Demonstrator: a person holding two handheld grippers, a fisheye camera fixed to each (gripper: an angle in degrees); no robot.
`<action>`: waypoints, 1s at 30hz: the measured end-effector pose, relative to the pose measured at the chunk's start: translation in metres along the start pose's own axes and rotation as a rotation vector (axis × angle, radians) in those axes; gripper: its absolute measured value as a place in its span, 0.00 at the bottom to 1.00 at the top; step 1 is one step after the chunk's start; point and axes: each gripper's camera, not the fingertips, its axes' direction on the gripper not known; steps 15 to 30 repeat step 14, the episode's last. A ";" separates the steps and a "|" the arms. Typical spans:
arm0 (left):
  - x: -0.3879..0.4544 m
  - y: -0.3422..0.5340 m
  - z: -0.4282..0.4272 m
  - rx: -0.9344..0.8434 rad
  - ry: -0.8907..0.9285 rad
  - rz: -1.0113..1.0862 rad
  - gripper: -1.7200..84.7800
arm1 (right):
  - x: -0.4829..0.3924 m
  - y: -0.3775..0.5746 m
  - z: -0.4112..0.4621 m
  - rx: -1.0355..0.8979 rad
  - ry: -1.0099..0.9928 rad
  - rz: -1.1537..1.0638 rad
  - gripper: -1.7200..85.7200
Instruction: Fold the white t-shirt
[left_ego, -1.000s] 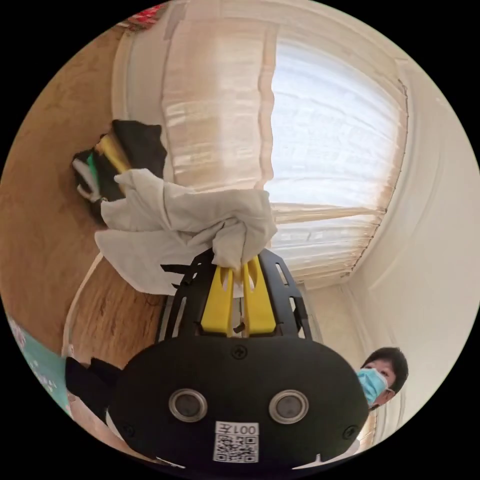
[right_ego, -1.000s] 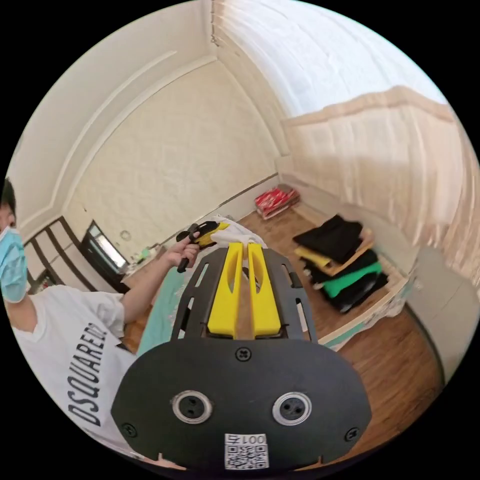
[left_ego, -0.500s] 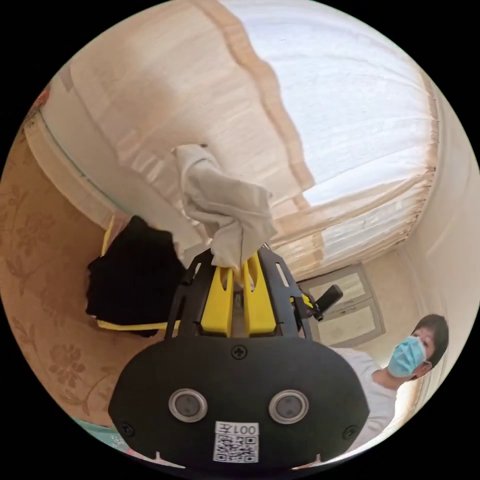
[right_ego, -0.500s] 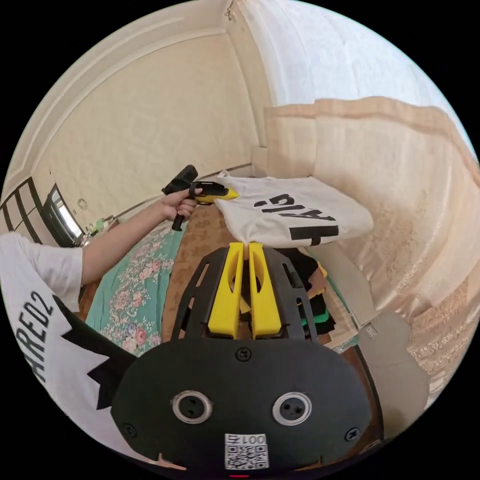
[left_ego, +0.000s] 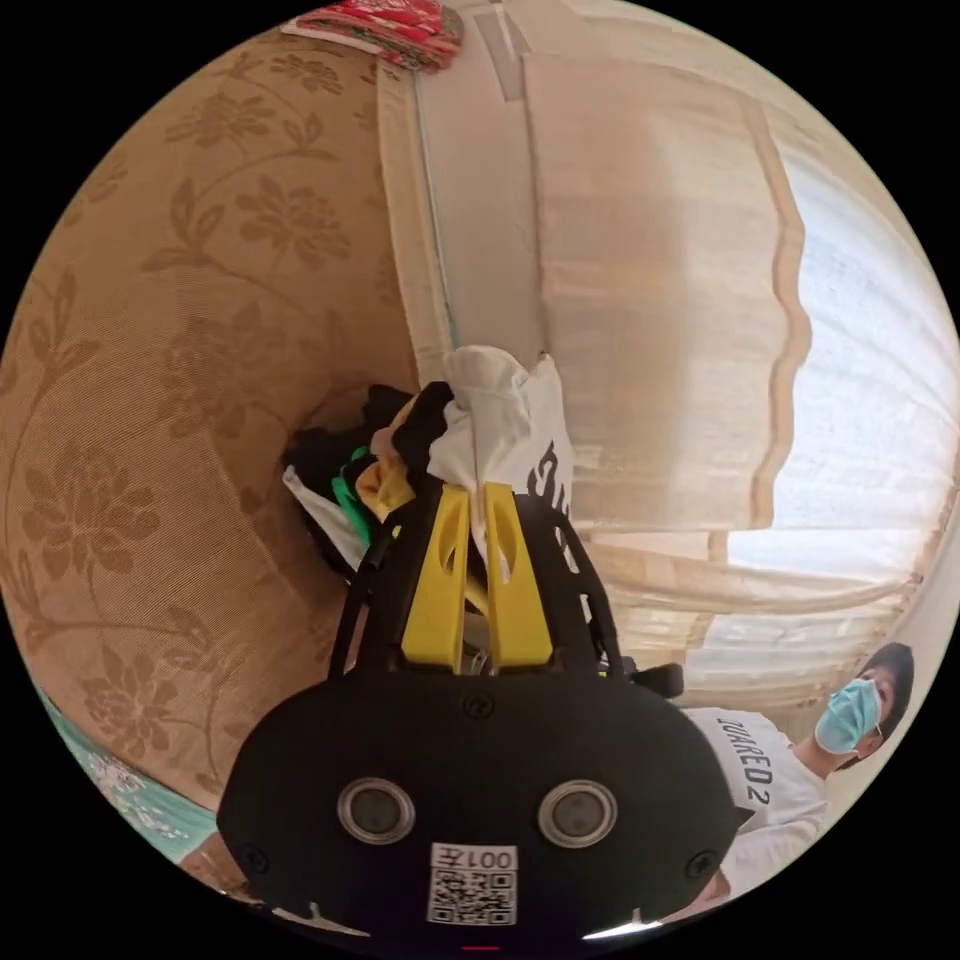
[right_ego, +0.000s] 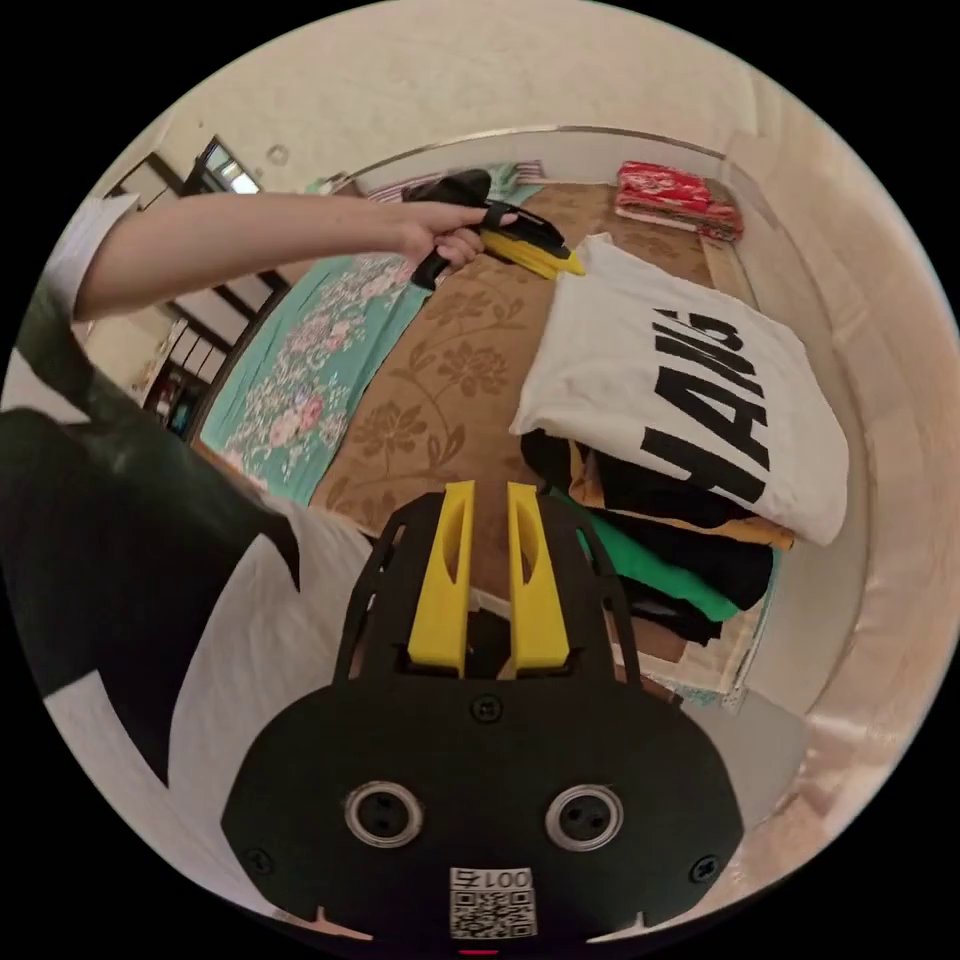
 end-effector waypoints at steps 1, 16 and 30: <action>0.013 0.006 -0.002 0.059 -0.040 -0.019 0.00 | 0.005 -0.001 -0.003 -0.057 -0.020 -0.092 0.03; 0.240 0.050 0.177 0.041 -0.653 0.401 0.01 | 0.120 -0.098 -0.035 0.033 0.318 -0.334 0.02; 0.240 0.050 0.177 0.041 -0.653 0.401 0.01 | 0.120 -0.098 -0.035 0.033 0.318 -0.334 0.02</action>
